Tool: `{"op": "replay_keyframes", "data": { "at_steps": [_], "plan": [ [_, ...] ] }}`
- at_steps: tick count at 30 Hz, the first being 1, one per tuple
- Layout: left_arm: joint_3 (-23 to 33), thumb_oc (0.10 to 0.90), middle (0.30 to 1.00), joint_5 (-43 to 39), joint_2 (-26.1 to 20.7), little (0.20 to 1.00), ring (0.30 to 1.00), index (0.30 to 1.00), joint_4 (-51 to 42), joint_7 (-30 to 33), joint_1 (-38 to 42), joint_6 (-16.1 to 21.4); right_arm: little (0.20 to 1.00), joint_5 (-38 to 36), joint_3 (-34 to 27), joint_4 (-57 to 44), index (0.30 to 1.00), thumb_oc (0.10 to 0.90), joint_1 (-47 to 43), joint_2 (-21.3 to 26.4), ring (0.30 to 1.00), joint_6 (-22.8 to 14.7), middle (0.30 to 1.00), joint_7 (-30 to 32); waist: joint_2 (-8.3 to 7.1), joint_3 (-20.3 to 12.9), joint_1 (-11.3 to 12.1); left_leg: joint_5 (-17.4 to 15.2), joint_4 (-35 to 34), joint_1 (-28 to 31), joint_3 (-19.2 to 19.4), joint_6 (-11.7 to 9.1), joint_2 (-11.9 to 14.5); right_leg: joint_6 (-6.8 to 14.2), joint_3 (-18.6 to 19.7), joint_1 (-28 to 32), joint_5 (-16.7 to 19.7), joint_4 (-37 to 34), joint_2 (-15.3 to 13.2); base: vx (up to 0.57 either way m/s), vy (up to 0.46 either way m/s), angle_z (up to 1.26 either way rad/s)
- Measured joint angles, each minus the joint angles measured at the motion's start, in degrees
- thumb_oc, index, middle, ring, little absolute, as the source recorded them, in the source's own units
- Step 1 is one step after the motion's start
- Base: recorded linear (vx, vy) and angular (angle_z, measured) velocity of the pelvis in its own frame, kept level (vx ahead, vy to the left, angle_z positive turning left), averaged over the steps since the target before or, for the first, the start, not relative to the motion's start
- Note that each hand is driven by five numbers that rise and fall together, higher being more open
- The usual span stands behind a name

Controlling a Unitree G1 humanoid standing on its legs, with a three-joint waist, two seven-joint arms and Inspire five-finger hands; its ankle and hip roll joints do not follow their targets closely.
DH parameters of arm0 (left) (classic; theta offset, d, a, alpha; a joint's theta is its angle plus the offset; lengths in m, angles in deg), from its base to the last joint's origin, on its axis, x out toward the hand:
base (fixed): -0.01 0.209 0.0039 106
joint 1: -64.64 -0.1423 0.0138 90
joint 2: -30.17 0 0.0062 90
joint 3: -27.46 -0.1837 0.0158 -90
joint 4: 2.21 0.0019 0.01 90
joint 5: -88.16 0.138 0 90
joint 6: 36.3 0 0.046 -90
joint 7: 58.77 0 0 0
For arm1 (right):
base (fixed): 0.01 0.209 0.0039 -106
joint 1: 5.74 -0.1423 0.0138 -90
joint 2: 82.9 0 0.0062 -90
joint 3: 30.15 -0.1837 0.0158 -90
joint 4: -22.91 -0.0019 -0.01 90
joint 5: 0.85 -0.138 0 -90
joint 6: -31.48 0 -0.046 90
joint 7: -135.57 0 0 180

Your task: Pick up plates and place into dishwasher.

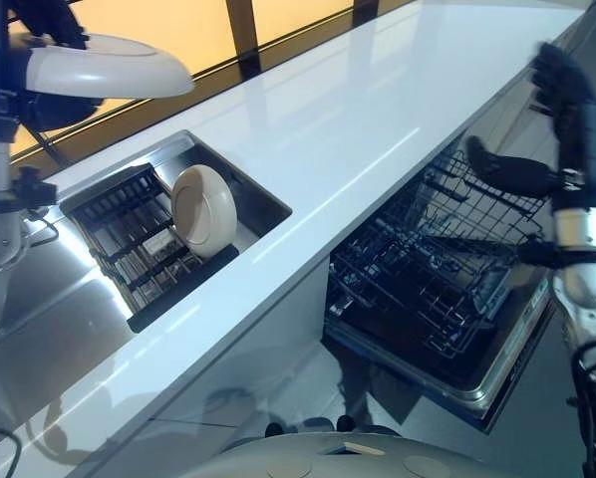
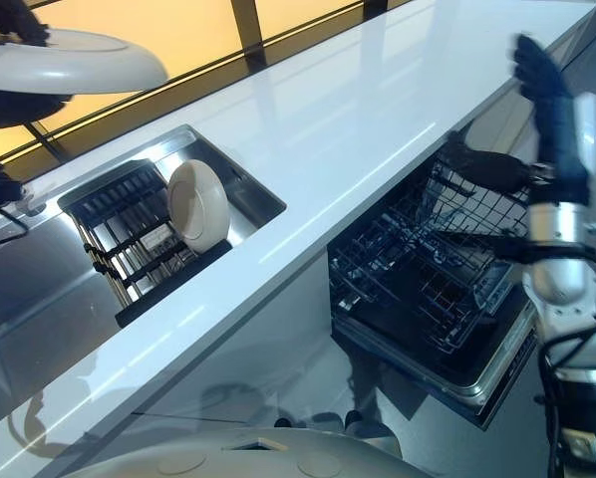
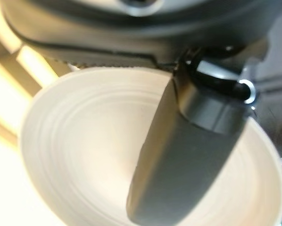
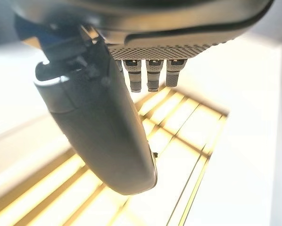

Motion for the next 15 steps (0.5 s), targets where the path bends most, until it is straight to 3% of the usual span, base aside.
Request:
{"op": "replay_keyframes", "data": {
  "at_steps": [3,8,15],
  "plan": [
    [-5.69,0.100,0.300,-4.82,1.96,0.200,0.300,0.300,-0.46,-6.03,2.52,-1.74,0.900,2.20,5.90,0.04,0.900,0.800,-3.38,0.21,0.900,0.26,0.900,-3.08,-0.06,0.04,1.35,0.00,0.01,-0.22,-0.26,0.00,-0.07,0.00,-0.10,-0.07,0.00,0.00,-0.08,-0.01,-0.007,0.02],
    [-11.04,0.100,0.300,-8.81,5.38,0.200,0.300,0.300,-0.46,-10.60,4.45,-5.96,0.900,7.42,12.61,0.07,0.900,0.800,-8.31,0.18,0.900,0.41,0.900,-4.06,-0.40,0.26,1.66,0.00,0.01,-0.31,-0.68,0.00,-0.13,0.02,-0.37,-0.05,-0.01,0.00,-0.18,0.00,0.000,0.00],
    [-14.82,0.100,0.300,-13.59,8.81,0.200,0.300,0.300,-0.47,-13.52,6.31,-9.22,0.900,13.01,15.32,0.09,0.900,0.800,-13.44,-0.39,0.900,0.34,0.900,-2.83,-1.06,0.68,1.61,0.01,0.00,-0.22,-0.79,0.01,-0.15,0.03,-0.77,0.05,-0.02,0.00,-0.22,0.00,0.000,0.00]
  ]
}}
